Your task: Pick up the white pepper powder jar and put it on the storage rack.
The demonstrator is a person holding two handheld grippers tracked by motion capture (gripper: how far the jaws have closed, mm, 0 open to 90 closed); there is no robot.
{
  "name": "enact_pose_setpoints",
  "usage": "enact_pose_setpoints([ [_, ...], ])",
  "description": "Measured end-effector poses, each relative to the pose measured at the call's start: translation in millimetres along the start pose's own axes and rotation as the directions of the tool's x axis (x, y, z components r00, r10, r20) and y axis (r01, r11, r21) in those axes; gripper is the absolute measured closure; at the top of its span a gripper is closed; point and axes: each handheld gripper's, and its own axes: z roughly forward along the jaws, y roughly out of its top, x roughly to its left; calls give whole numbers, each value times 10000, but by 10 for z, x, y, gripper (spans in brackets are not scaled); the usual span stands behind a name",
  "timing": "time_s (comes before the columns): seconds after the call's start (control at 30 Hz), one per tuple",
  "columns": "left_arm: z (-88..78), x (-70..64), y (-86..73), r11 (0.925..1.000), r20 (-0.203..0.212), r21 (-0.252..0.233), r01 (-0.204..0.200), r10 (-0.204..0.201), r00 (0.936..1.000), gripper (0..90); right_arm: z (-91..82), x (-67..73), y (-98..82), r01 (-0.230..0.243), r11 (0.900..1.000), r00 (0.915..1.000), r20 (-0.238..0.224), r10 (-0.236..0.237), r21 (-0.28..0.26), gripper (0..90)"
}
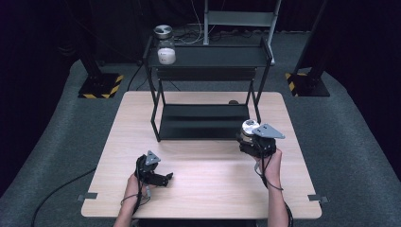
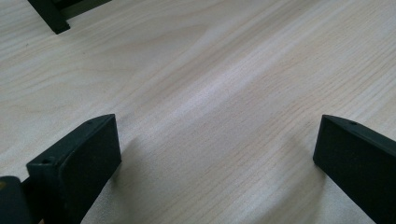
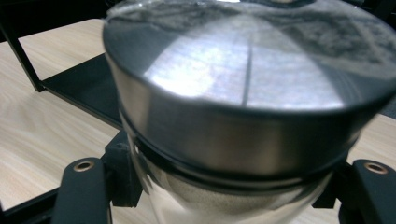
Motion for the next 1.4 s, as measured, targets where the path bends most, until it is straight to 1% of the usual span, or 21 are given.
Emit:
enact_pose_setpoints([
  [0.37,0,0,0,10000,1,0,4,-4,10000,1,74,-27,84,-88,9999,10000,-48,88,-108,299],
  [0.63,0,0,0,10000,2,1,1,-1,10000,0,114,-44,193,48,9999,10000,0,-48,-110,299],
  [0.8,0,0,1,10000,1,3,-1,1,10000,1,125,-62,246,33,9999,10000,13,-33,-114,299],
  [1.1,0,0,0,10000,2,2,2,-2,10000,0,162,-86,353,144,9998,9999,64,-144,-96,299],
  [1.4,0,0,0,10000,0,1,3,-3,10000,0,209,-110,418,120,9999,9999,57,-120,-89,299],
])
